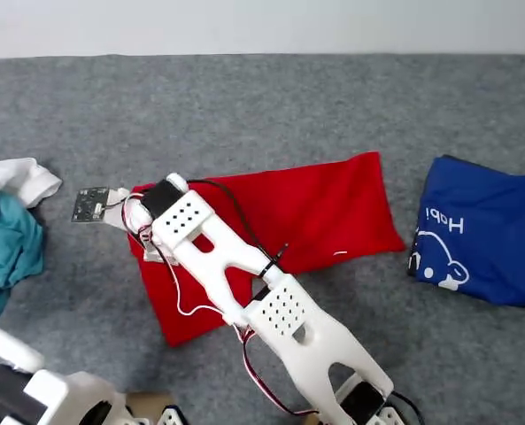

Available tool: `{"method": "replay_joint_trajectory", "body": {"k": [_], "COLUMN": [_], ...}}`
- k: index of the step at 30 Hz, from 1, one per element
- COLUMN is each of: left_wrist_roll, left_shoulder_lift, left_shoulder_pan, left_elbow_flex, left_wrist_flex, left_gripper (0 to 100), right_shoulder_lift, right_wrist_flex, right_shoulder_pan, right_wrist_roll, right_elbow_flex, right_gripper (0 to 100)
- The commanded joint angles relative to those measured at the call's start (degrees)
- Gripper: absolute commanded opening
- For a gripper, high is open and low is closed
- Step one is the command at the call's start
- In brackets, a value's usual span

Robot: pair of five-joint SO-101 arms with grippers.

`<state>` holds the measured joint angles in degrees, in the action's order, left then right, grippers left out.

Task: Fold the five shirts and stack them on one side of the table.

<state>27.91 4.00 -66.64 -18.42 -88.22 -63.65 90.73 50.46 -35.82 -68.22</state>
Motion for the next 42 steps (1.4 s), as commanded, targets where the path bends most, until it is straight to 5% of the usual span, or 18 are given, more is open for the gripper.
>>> {"method": "replay_joint_trajectory", "body": {"k": [1,6,27,34,42], "left_wrist_roll": [0.18,0.18,0.09,0.09,0.09], "left_shoulder_lift": [2.55,2.55,9.67,10.02,9.67], "left_shoulder_pan": [-0.35,0.09,3.08,2.73,-0.70], "left_elbow_flex": [1.98,1.98,1.63,1.89,1.63], "left_wrist_flex": [0.79,0.70,0.53,0.44,0.62], "left_gripper": [0,0,0,0,0], "right_shoulder_lift": [3.82,6.64,4.35,12.70,33.36], "right_wrist_flex": [4.62,12.44,9.71,12.44,12.35], "right_shoulder_pan": [-0.31,-4.53,-20.88,-16.57,-5.67], "right_wrist_roll": [-0.70,-0.62,3.78,4.57,6.33], "right_elbow_flex": [-6.42,-13.27,1.05,-1.41,26.90], "right_gripper": [1.9,1.9,1.5,1.8,1.6]}}
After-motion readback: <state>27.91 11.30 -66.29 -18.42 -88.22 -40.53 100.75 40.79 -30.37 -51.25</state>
